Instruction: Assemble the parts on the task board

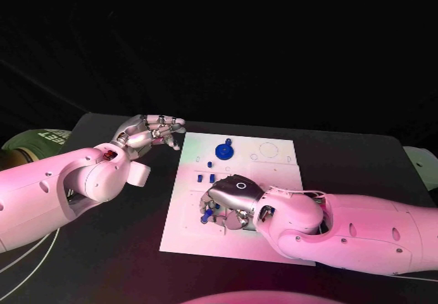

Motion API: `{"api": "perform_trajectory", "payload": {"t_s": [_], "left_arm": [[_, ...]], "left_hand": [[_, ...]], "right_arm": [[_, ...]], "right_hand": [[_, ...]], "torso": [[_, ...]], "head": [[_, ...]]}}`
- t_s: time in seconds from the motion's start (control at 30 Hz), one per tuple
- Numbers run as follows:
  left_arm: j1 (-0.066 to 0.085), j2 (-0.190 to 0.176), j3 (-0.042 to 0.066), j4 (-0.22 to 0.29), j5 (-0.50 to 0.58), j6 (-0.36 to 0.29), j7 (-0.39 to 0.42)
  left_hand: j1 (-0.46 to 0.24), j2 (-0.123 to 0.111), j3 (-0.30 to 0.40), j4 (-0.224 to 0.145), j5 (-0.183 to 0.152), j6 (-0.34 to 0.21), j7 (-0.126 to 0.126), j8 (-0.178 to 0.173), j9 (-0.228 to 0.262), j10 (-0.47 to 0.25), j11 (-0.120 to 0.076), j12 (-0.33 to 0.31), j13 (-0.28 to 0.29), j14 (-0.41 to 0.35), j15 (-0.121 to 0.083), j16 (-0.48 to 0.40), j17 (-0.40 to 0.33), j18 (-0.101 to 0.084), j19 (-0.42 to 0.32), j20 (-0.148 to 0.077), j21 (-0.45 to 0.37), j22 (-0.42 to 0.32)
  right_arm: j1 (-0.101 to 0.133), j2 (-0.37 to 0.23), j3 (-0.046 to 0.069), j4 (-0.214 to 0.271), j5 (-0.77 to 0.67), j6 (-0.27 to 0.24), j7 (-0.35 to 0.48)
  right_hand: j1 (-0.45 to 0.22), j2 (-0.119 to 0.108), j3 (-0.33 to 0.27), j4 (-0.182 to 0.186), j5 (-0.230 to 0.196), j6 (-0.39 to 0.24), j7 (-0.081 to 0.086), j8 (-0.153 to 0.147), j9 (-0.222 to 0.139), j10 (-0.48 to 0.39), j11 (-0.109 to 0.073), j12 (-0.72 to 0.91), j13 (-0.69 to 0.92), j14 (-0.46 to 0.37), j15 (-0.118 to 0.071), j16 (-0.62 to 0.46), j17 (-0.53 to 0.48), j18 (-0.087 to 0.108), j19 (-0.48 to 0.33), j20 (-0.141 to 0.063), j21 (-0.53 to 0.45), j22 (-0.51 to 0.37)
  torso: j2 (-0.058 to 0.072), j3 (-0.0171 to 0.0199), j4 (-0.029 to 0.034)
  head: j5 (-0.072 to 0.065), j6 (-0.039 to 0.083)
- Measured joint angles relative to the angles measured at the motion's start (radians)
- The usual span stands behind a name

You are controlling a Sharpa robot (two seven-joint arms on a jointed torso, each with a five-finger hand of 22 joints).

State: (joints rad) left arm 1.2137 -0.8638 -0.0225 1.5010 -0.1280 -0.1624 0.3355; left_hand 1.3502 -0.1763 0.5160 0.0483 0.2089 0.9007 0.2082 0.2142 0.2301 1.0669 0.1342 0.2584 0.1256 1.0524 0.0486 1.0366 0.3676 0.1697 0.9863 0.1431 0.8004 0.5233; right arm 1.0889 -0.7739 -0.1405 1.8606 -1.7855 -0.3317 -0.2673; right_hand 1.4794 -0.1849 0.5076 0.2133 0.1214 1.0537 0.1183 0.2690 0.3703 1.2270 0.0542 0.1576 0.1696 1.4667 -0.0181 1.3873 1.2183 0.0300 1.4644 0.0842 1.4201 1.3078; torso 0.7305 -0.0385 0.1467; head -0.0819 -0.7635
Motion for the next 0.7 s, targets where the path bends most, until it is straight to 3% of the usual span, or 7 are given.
{"api": "perform_trajectory", "payload": {"t_s": [0.57,0.7], "left_arm": [[0.0,0.001,0.0,0.0,0.0,0.0,-0.001],[0.0,0.001,0.0,0.0,0.0,0.0,-0.001]], "left_hand": [[0.0,0.0,0.0,0.0,0.0,0.0,0.0,0.0,0.0,0.0,0.0,0.0,0.0,0.0,0.0,0.0,0.0,0.0,0.0,0.0,0.0,-0.001],[0.0,0.0,0.0,0.0,0.0,0.0,0.0,0.0,0.0,0.0,0.0,0.0,0.0,0.0,0.0,0.0,0.0,0.0,0.0,0.0,0.0,-0.001]], "right_arm": [[0.0,0.02,0.0,-0.007,-0.025,0.043,-0.017],[0.0,0.027,-0.001,-0.008,-0.027,0.049,-0.018]], "right_hand": [[-0.019,-0.005,0.003,-0.003,-0.006,-0.002,0.002,0.005,0.001,0.0,0.0,0.0,0.001,0.0,0.0,0.0,0.0,0.0,0.0,0.0,0.006,0.0],[-0.026,-0.012,0.005,-0.001,-0.01,-0.003,0.003,0.005,0.03,0.002,0.002,-0.005,0.003,0.0,0.0,0.0,-0.001,0.0,0.0,0.0,0.006,0.0]], "torso": [[0.0,-0.001,0.0004],[0.0,-0.0014,0.0004]], "head": [[-0.003,0.001],[-0.003,0.0]]}}
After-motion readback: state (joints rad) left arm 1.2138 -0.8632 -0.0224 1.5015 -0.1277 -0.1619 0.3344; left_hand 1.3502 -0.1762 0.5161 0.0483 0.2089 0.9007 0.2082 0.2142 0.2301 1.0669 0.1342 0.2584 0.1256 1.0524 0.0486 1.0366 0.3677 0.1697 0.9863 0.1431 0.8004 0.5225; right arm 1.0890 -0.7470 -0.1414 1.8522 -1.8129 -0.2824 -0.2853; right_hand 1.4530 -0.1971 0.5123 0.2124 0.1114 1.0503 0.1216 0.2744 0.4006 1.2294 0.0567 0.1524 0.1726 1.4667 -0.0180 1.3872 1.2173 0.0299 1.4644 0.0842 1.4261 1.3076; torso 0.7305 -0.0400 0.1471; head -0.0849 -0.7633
